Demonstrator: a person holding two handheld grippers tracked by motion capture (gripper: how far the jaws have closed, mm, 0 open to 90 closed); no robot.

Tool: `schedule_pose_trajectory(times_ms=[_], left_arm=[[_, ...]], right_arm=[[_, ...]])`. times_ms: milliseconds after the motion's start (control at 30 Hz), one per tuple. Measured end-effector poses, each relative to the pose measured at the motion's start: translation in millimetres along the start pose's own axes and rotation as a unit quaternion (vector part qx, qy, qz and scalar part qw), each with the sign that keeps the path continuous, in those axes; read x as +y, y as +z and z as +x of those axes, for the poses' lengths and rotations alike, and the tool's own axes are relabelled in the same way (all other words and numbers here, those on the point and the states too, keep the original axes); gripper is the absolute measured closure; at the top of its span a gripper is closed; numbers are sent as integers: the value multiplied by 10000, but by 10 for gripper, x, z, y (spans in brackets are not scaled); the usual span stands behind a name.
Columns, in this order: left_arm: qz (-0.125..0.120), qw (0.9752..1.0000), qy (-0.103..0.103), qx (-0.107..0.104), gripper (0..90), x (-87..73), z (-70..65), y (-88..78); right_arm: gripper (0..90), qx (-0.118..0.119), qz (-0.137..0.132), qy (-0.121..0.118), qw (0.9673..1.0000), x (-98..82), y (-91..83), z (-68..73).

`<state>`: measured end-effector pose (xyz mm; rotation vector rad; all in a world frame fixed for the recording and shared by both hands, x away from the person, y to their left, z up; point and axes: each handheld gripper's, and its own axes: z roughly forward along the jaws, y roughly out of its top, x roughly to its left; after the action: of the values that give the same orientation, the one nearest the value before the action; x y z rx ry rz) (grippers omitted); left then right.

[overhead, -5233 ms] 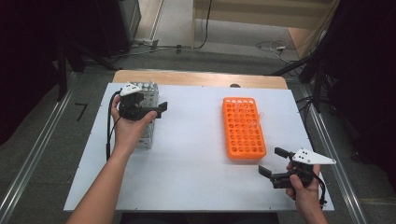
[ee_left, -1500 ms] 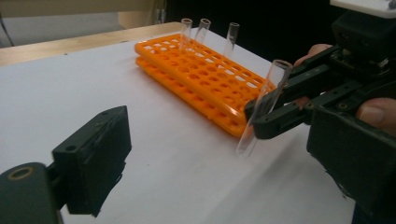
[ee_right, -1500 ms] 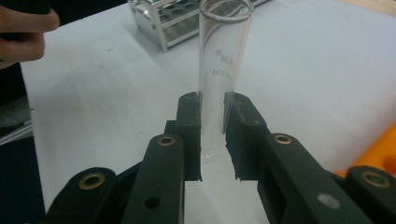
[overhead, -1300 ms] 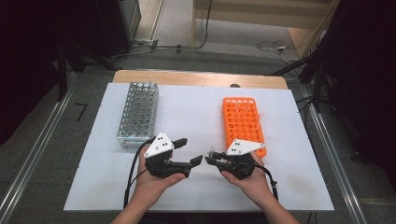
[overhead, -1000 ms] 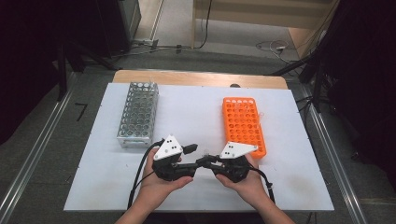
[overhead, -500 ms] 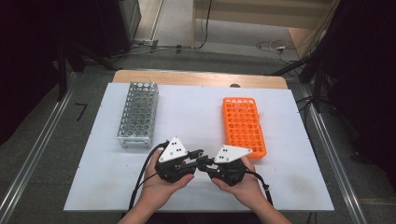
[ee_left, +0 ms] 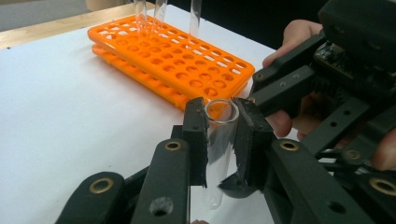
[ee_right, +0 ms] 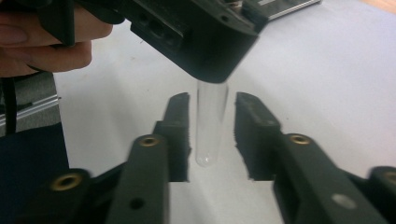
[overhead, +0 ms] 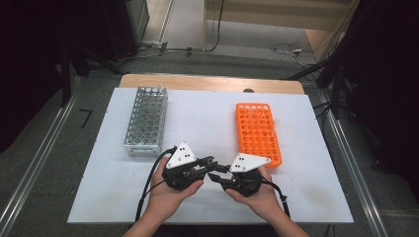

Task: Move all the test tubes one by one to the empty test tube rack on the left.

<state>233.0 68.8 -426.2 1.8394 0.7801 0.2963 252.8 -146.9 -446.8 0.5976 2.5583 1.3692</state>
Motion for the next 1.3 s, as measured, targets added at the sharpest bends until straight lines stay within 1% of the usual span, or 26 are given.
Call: schedule_pose_trajectory(times_ms=[100,133,233,300,367,400,467,500,667,800,900,1133,1200,1300], left_arm=[[3,10000,17,42,752,24,44,-23],[-7,10000,23,62,752,34,61,-31],[-51,9999,2,130,752,75,126,-55],[-41,9998,31,205,752,107,172,-71],[-49,9997,23,259,753,135,228,-86],[-64,9996,-5,291,752,147,257,-90],[-35,9993,11,359,753,168,320,-104],[-35,9992,-2,391,753,178,350,-112],[-56,9984,-63,563,753,225,519,-170],[-101,9975,-142,681,753,263,657,-221],[-122,9968,-151,774,753,296,750,-252],[-153,9949,-263,960,753,385,988,-300],[-135,9943,-260,1021,753,411,1057,-308],[-153,9932,-308,1114,753,454,1158,-321]], right_arm=[[409,-116,-90,80,9999,-20,-64,-47],[364,-120,-122,162,9997,-31,-89,-64],[245,-163,-179,235,9994,-68,-171,-129],[170,-215,-206,307,9991,-107,-237,-175],[117,-274,-245,379,9986,-150,-308,-224],[75,-318,-270,432,9982,-171,-346,-249],[41,-383,-291,485,9977,-216,-422,-302],[9,-397,-327,512,9974,-239,-456,-326],[0,-541,-414,628,9957,-362,-642,-443],[0,-643,-427,752,9942,-456,-765,-518],[0,-711,-457,782,9933,-519,-848,-569],[0,-872,-413,930,9910,-667,-983,-632],[0,-926,-386,934,9906,-715,-1017,-645],[0,-978,-388,965,9898,-789,-1066,-662]])
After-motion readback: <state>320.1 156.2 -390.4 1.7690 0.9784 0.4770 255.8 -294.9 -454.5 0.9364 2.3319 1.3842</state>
